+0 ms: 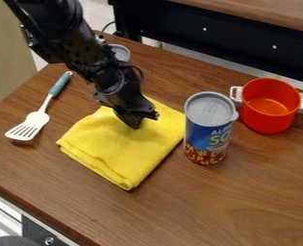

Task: Move the yellow towel to the upper left side corner.

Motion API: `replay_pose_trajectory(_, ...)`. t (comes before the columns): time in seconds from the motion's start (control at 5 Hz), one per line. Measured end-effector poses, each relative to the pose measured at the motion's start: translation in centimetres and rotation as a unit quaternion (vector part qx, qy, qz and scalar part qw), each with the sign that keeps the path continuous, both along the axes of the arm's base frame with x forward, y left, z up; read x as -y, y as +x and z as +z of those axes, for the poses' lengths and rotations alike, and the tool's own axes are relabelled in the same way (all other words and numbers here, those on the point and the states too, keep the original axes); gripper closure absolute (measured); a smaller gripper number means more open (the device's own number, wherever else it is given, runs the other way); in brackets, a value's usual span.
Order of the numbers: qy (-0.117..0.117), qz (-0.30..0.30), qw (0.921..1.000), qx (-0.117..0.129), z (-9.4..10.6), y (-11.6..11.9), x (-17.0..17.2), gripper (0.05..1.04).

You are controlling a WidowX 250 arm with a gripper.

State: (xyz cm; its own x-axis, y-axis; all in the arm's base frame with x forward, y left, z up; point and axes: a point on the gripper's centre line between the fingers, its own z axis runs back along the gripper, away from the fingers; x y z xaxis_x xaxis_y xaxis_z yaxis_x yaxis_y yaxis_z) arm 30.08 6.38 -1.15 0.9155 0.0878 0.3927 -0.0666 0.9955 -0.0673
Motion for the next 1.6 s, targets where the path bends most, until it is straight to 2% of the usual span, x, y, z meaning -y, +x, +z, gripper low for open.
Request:
replay_pose_trajectory(0.8, -0.003, 0.062, 0.9973, 0.040, -0.6, 5.9, 1.3, 1.032)
replay_pose_trajectory(1.2, -0.010, 0.088, 0.9942, 0.061, 0.2, 8.2, 2.1, 1.032)
replay_pose_trajectory(1.6, -0.017, 0.118, 0.9917, 0.049, 0.8, 8.7, 2.6, 1.032)
